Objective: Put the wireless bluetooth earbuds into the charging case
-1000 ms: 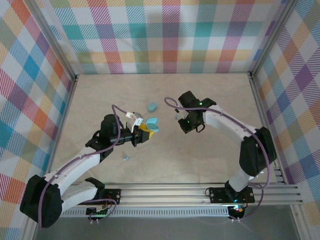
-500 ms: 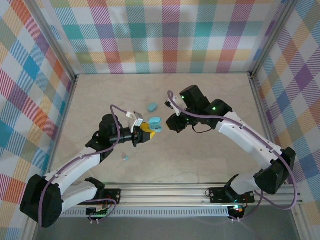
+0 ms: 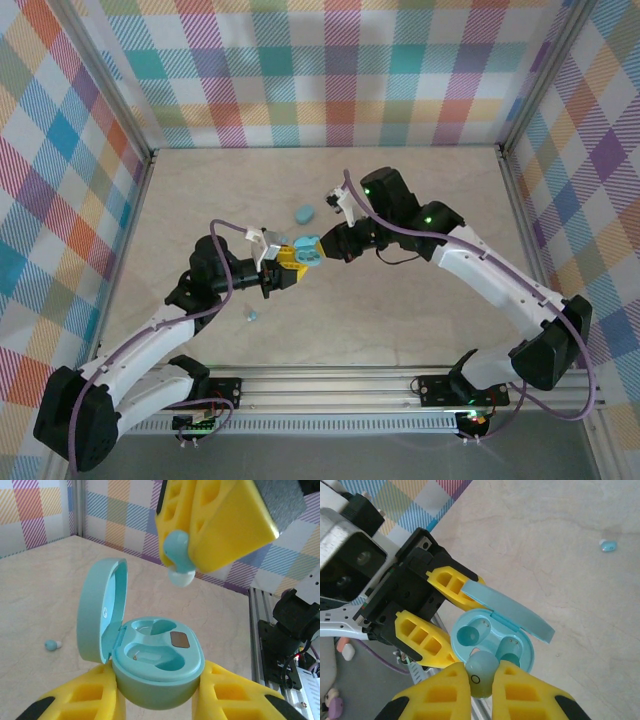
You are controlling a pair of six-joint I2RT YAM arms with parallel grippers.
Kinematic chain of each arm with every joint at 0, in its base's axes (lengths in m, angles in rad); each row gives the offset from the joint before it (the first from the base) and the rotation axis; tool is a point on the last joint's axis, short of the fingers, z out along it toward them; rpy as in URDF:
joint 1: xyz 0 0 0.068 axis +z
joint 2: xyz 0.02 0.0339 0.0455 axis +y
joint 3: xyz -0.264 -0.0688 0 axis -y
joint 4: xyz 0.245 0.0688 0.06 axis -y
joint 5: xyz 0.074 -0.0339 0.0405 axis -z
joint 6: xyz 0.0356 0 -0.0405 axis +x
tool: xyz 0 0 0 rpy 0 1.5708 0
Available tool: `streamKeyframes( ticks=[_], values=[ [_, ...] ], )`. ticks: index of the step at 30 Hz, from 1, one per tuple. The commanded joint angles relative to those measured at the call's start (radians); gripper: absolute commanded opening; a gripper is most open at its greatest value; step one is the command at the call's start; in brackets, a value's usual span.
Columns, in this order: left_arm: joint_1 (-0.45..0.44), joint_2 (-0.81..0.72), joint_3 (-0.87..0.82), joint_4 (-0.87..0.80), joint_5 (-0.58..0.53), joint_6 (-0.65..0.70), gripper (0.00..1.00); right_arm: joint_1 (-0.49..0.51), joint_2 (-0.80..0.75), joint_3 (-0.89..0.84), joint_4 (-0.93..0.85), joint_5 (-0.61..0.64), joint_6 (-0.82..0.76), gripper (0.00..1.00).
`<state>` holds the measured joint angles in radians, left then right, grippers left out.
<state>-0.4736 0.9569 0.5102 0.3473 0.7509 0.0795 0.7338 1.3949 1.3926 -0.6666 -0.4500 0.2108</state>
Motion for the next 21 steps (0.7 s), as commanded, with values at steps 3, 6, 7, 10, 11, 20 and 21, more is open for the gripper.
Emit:
streamKeyframes(
  ticks=[3,6,7,10,11,20,21],
  values=[
    [-0.007,-0.009,-0.004,0.050,0.017,-0.005,0.00,0.001,-0.004,-0.068,0.087,-0.062,0.023,0.12],
    [-0.007,0.003,0.003,0.056,0.039,-0.013,0.00,0.001,-0.001,-0.087,0.092,-0.050,0.002,0.12],
    [-0.006,0.005,0.005,0.056,0.046,-0.013,0.00,0.000,0.001,-0.085,0.086,-0.045,-0.012,0.12],
    [-0.008,0.002,0.005,0.057,0.053,-0.014,0.00,0.001,0.006,-0.079,0.067,-0.028,-0.043,0.12],
    [-0.009,0.002,0.006,0.058,0.054,-0.012,0.00,0.001,0.006,-0.078,0.063,-0.023,-0.052,0.12],
    [-0.018,0.011,0.011,0.081,0.079,-0.009,0.00,0.001,0.015,-0.083,0.073,-0.069,-0.084,0.12],
    [-0.018,0.011,0.013,0.081,0.080,-0.009,0.00,0.001,0.018,-0.080,0.067,-0.077,-0.092,0.12]
  ],
)
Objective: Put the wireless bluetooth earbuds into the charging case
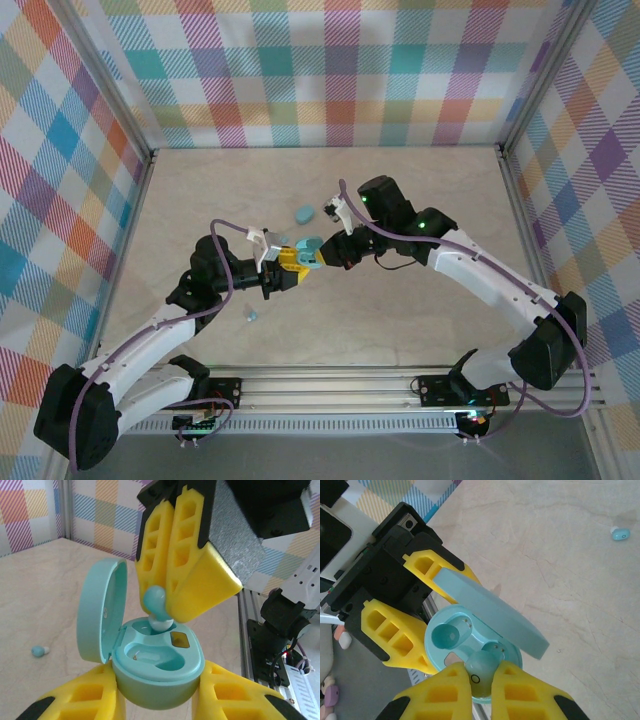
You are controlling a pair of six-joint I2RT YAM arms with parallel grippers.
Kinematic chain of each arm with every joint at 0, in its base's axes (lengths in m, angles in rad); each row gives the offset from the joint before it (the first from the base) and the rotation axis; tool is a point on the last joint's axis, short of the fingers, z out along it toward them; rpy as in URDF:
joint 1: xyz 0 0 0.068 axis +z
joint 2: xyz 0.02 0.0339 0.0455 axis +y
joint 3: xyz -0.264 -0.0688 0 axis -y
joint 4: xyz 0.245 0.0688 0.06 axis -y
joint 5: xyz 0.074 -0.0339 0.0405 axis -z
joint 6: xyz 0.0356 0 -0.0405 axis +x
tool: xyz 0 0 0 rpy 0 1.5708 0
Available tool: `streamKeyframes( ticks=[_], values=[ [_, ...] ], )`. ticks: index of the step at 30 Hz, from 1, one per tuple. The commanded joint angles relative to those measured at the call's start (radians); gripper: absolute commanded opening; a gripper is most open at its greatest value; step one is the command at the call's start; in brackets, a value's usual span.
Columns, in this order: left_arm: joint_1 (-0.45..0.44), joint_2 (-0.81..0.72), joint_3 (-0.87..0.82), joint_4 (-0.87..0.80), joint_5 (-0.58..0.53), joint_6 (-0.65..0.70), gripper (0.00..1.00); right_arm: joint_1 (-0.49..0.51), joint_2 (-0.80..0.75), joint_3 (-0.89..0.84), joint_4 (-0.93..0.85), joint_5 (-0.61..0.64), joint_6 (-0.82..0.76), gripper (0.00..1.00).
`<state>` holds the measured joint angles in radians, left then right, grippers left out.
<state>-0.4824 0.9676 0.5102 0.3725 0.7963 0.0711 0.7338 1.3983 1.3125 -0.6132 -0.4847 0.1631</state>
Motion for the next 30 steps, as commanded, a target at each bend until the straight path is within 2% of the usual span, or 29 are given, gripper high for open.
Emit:
streamKeyframes(
  ticks=[1,15,30],
  values=[
    [-0.010,0.000,0.014,0.055,0.036,-0.001,0.00,0.002,0.017,0.001,0.003,-0.046,-0.052,0.12],
    [-0.013,-0.009,0.016,0.047,0.038,0.001,0.00,0.001,0.056,0.056,-0.172,-0.059,-0.198,0.16],
    [-0.016,-0.004,0.022,0.060,0.043,0.000,0.00,0.001,0.096,0.169,-0.258,-0.001,-0.191,0.42]
  ],
)
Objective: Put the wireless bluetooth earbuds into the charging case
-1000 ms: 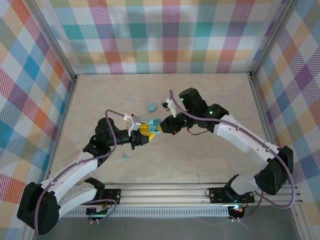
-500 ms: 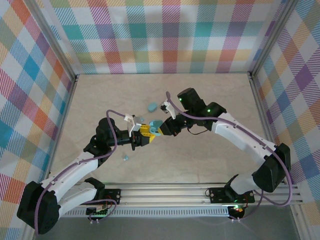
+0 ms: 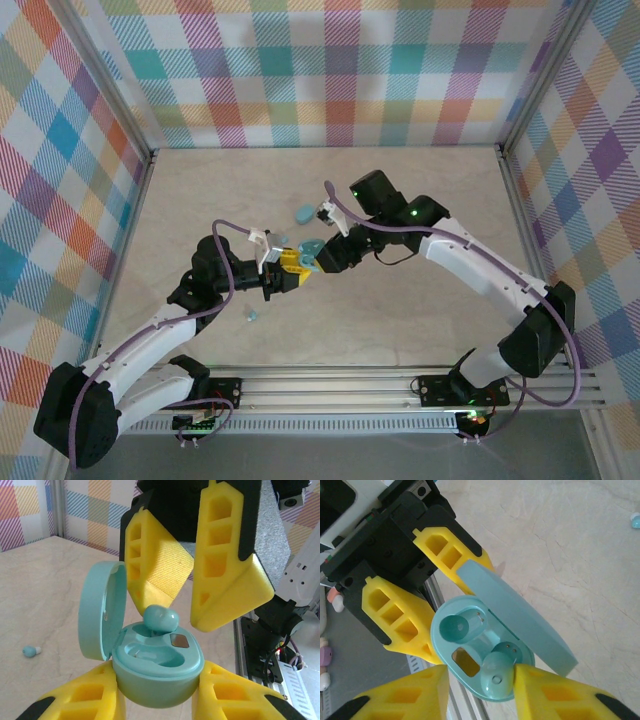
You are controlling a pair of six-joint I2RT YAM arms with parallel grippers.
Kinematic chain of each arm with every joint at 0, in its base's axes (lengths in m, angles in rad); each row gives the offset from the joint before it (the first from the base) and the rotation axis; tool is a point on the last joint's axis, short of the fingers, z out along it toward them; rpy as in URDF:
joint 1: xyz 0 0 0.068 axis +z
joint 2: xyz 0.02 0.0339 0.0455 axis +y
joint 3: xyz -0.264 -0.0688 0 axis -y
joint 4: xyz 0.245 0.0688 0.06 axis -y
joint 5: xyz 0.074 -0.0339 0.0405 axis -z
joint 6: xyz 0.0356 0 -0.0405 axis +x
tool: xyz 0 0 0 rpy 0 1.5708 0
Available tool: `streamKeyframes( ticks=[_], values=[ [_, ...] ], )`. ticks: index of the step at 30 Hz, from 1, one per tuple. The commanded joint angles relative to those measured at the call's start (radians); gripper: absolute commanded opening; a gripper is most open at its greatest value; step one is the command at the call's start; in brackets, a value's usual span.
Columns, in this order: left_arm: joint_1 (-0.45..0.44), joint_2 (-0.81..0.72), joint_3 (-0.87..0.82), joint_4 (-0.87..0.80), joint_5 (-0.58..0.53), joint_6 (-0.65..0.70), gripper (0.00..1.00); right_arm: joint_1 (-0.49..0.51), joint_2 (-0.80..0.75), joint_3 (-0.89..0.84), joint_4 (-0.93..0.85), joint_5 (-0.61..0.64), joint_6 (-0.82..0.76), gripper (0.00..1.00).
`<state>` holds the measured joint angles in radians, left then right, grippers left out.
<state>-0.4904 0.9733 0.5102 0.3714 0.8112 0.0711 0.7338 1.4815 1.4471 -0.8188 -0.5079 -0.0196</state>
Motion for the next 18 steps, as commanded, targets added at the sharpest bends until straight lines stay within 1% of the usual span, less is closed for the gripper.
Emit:
streamKeyframes(
  ticks=[1,4,10,14,18],
  values=[
    [-0.007,-0.010,0.022,0.061,0.029,0.000,0.00,0.001,0.013,0.040,-0.056,0.026,-0.006,0.43],
    [-0.008,-0.008,0.022,0.063,0.027,0.001,0.00,0.001,0.010,0.059,-0.064,0.034,-0.001,0.46],
    [-0.008,-0.011,0.013,0.060,0.013,0.000,0.00,0.001,-0.012,0.090,-0.071,0.060,0.013,0.46],
    [-0.008,-0.025,-0.001,0.053,-0.053,-0.027,0.00,0.001,-0.060,0.091,-0.037,0.059,0.036,0.46],
    [-0.008,-0.034,-0.009,0.043,-0.114,-0.065,0.00,0.001,-0.133,0.042,0.068,0.048,0.072,0.43]
  ],
)
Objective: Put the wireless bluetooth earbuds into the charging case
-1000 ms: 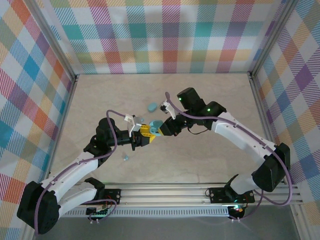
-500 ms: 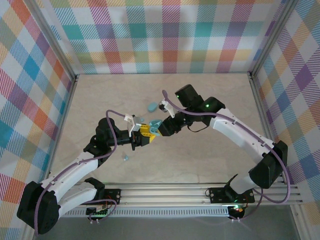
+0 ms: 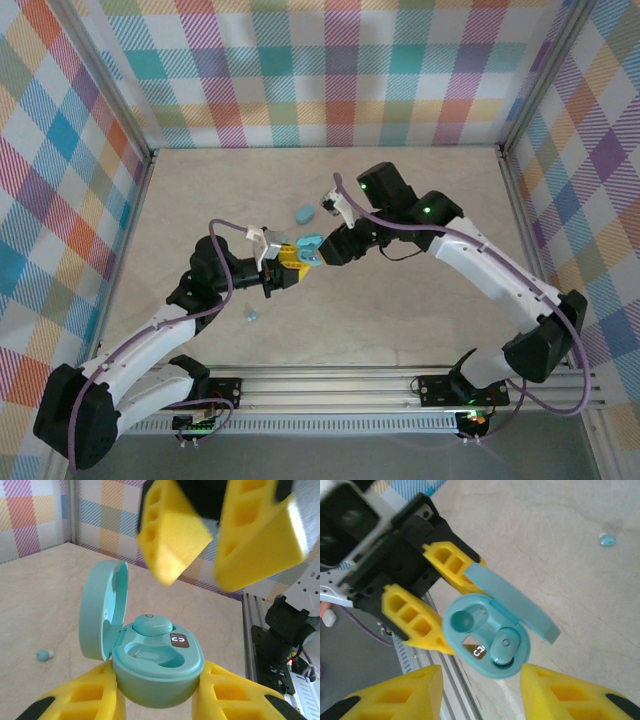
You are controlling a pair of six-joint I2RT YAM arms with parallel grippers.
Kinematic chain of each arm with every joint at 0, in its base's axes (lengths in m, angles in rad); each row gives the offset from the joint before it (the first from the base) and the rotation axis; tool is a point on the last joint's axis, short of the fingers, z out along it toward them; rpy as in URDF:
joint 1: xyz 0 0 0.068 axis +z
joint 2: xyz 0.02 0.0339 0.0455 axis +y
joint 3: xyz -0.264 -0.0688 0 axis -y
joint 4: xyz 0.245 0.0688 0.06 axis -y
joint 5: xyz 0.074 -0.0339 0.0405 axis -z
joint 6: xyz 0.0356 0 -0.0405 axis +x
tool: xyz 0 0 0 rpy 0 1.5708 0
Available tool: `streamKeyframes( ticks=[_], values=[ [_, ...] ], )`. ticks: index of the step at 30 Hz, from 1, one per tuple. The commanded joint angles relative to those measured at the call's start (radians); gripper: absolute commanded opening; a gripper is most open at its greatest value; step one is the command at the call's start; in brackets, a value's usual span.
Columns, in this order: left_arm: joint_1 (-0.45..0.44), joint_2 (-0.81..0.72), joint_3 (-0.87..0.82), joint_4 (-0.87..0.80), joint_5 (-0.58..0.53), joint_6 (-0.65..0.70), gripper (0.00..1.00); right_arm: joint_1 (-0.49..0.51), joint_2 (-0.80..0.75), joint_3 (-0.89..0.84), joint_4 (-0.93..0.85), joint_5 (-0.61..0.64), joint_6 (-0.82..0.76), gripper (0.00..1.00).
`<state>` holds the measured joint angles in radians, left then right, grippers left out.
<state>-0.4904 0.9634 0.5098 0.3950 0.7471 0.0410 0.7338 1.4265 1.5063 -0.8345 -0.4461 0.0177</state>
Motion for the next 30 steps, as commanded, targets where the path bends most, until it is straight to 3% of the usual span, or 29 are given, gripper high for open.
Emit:
streamKeyframes(
  ticks=[1,7,13,17,21,30],
  values=[
    [-0.007,-0.029,-0.008,0.004,-0.068,-0.041,0.00,0.001,-0.098,-0.039,0.121,-0.002,0.055,0.42],
    [0.000,-0.111,0.032,-0.212,-0.197,-0.050,0.00,-0.004,-0.168,-0.205,0.359,0.116,0.284,0.40],
    [0.026,-0.237,0.021,-0.420,-0.434,-0.103,0.00,-0.021,-0.193,-0.309,0.406,0.310,0.502,0.44],
    [0.042,-0.288,0.007,-0.517,-0.539,-0.118,0.00,-0.017,-0.154,-0.413,0.485,0.279,0.646,0.39],
    [0.050,-0.340,-0.002,-0.555,-0.610,-0.140,0.00,0.048,-0.050,-0.488,0.565,0.278,0.727,0.36],
    [0.050,-0.476,0.035,-0.736,-0.767,-0.065,0.00,0.199,0.287,-0.369,0.630,0.210,0.819,0.37]
  ],
)
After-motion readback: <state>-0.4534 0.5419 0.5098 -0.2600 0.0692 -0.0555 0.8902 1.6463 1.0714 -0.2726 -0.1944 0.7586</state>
